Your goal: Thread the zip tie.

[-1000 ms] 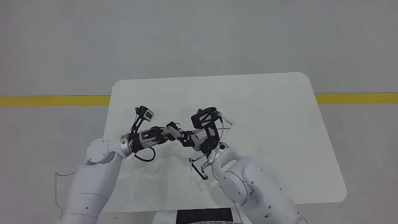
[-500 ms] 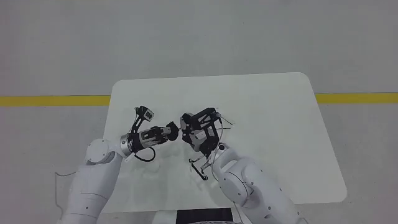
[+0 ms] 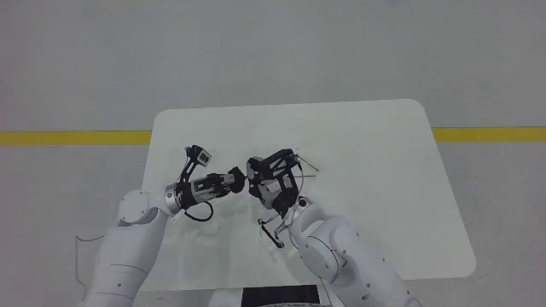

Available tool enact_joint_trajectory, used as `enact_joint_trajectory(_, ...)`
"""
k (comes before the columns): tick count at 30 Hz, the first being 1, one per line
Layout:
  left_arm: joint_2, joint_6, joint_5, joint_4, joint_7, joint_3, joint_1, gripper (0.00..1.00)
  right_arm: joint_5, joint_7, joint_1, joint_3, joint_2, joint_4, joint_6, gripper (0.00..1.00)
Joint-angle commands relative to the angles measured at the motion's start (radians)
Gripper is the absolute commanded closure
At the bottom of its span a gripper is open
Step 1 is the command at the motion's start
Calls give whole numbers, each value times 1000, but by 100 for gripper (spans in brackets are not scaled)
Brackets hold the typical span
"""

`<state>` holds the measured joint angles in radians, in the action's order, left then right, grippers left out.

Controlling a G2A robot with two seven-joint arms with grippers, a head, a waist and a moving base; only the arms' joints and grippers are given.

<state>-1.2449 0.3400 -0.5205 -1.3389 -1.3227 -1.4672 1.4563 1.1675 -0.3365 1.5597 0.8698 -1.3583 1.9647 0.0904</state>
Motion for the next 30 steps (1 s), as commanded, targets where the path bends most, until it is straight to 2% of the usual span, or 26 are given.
enact_joint_trajectory(1,0,0,0,0,0,0,0,100,-1,-1,-2,-2,-1,-6,0,100)
enact_joint_trajectory(21,0,0,0,0,0,0,0,100,-9,-1,-12,-14,-6,-32,6,100)
enact_joint_trajectory(22,0,0,0,0,0,0,0,100,-10,1,-11,-13,-6,-31,8,74)
enact_joint_trajectory(23,0,0,0,0,0,0,0,100,-12,3,-9,-11,-6,-29,11,30)
enact_joint_trajectory(24,0,0,0,0,0,0,0,100,-12,7,-8,-9,-6,-27,14,0)
enact_joint_trajectory(30,0,0,0,0,0,0,0,100,-15,30,13,16,-2,-5,28,0)
